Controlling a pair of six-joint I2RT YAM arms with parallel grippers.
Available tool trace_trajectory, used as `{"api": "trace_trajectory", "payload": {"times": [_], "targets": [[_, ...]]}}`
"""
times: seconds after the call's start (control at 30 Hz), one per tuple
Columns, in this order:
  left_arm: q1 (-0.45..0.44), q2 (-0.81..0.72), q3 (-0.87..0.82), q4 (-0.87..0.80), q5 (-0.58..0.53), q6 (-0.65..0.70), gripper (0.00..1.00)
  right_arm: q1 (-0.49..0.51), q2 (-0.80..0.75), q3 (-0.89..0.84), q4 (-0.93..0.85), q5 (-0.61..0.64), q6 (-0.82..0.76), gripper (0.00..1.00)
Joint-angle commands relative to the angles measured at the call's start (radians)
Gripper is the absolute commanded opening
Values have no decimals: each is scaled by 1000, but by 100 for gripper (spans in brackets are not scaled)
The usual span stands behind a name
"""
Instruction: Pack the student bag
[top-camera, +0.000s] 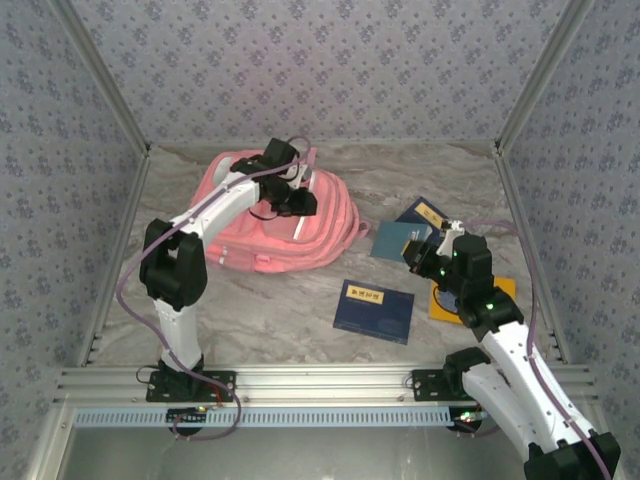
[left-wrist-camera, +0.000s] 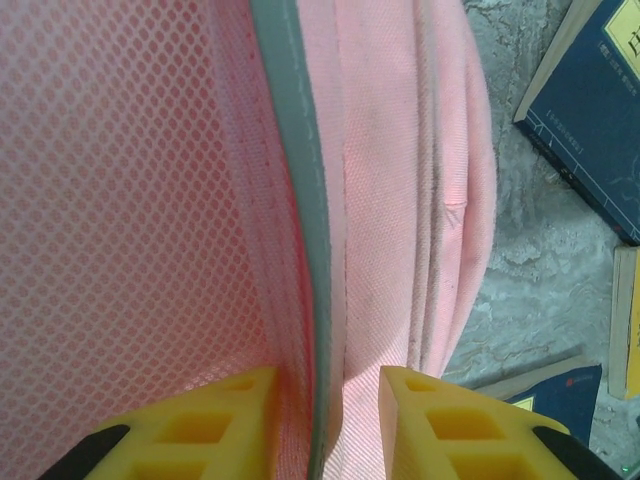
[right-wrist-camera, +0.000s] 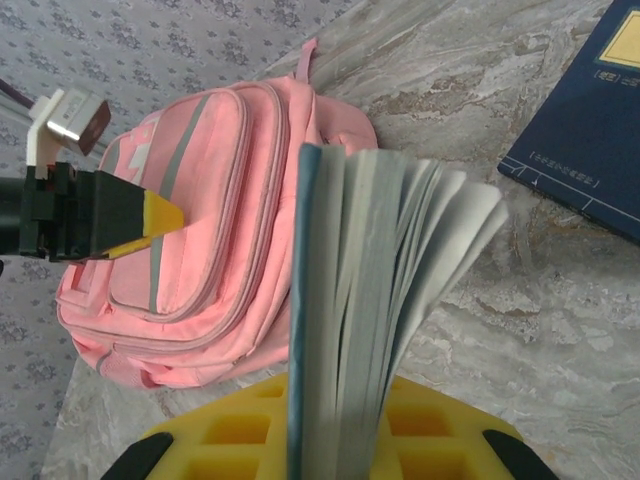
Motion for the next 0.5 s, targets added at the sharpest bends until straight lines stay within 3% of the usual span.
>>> {"api": "trace_trajectory", "payload": {"times": [0.0, 0.3, 0.47], "targets": [[-30, -48, 41, 2, 10, 31, 30, -7, -7, -13, 58, -23, 15, 0], [-37, 17, 64, -15, -12, 49, 19, -8, 17, -24, 88, -36, 25, 0], [-44, 71, 90, -15, 14, 34, 21, -8, 31, -34, 103, -40, 29, 0]]}}
